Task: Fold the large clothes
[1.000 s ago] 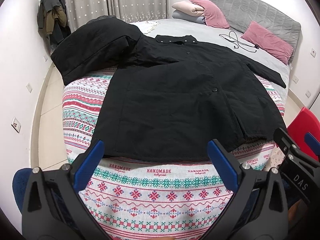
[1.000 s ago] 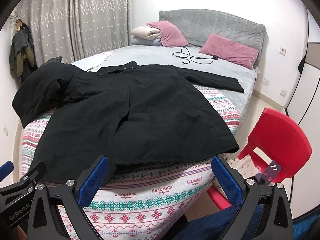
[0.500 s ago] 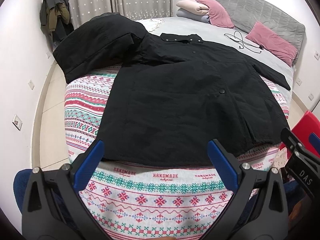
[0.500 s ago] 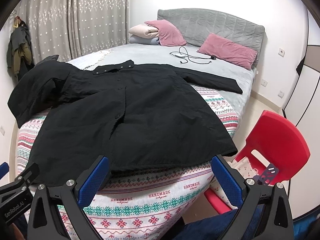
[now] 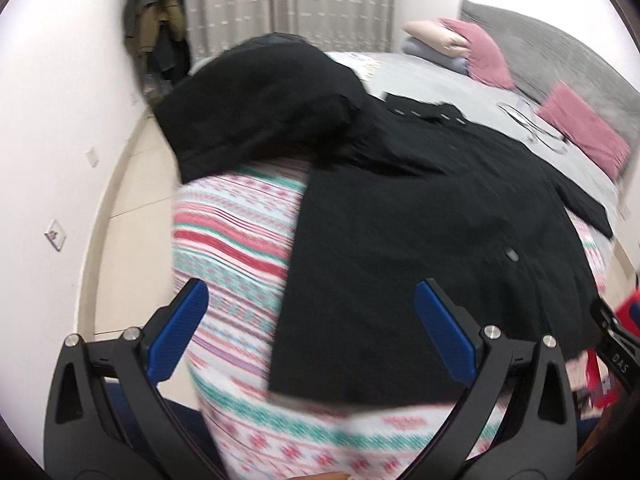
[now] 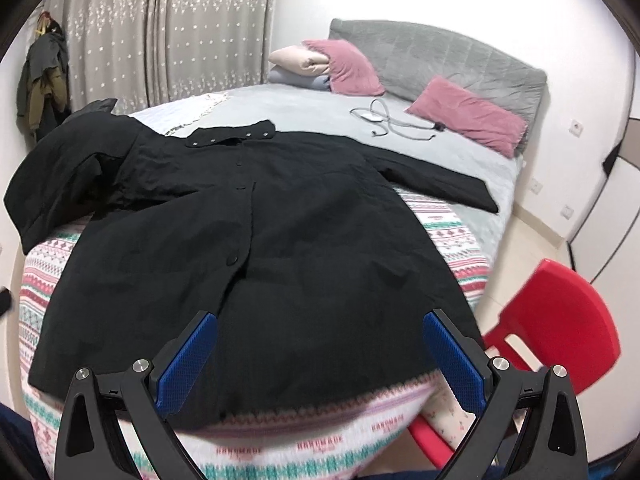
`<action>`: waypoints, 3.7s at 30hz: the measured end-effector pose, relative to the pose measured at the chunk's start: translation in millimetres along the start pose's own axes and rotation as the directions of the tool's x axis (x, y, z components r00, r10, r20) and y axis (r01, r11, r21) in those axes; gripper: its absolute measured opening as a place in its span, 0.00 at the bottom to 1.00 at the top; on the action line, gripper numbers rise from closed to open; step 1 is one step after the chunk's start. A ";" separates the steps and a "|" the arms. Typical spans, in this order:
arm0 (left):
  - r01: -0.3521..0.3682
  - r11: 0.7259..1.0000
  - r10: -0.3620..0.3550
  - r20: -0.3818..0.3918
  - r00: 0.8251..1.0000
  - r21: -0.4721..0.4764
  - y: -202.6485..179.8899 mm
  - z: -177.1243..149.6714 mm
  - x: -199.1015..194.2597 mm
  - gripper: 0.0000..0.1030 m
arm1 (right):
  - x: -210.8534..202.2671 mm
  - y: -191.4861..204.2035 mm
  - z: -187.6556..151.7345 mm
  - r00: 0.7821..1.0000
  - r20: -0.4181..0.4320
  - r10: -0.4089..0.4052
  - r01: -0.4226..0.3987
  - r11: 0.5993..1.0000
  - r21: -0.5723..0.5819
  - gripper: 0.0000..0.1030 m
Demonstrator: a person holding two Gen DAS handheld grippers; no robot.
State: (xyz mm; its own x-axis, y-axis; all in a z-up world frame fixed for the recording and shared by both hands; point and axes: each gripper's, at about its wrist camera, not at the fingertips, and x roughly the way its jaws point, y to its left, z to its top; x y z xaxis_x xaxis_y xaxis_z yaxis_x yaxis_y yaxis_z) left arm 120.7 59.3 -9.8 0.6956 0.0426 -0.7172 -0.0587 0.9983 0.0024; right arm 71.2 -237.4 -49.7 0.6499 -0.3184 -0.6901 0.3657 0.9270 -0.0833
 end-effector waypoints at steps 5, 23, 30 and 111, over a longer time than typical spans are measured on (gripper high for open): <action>-0.019 0.992 0.016 -0.024 1.000 -0.126 54.4 35.8 29.6 1.00 | 40.6 -18.9 26.0 0.998 -0.063 0.026 -0.024 0.999 0.047 1.00; -0.102 0.912 0.081 -0.071 0.994 -0.396 209.4 127.0 168.8 0.99 | 207.1 -4.3 50.8 0.922 -0.387 0.029 -0.064 0.995 -0.078 0.99; 0.016 0.902 -0.073 -0.115 0.991 -0.432 207.0 104.6 201.7 0.99 | 201.2 -114.4 43.9 0.927 -0.372 -0.049 0.092 0.991 0.099 0.98; 0.151 0.824 -0.131 0.076 0.988 -0.546 238.9 112.1 223.5 0.73 | 157.1 42.7 60.9 0.884 -0.290 0.367 -0.414 0.903 -0.117 0.65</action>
State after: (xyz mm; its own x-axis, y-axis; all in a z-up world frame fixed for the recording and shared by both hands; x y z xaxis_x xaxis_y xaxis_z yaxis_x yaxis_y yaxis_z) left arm 342.5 311.9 -91.4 0.7500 -0.0855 -0.6559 -0.3337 0.8073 -0.4868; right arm 229.5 -259.9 -117.9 0.5150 0.1168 -0.8492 -0.0163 0.9918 0.1266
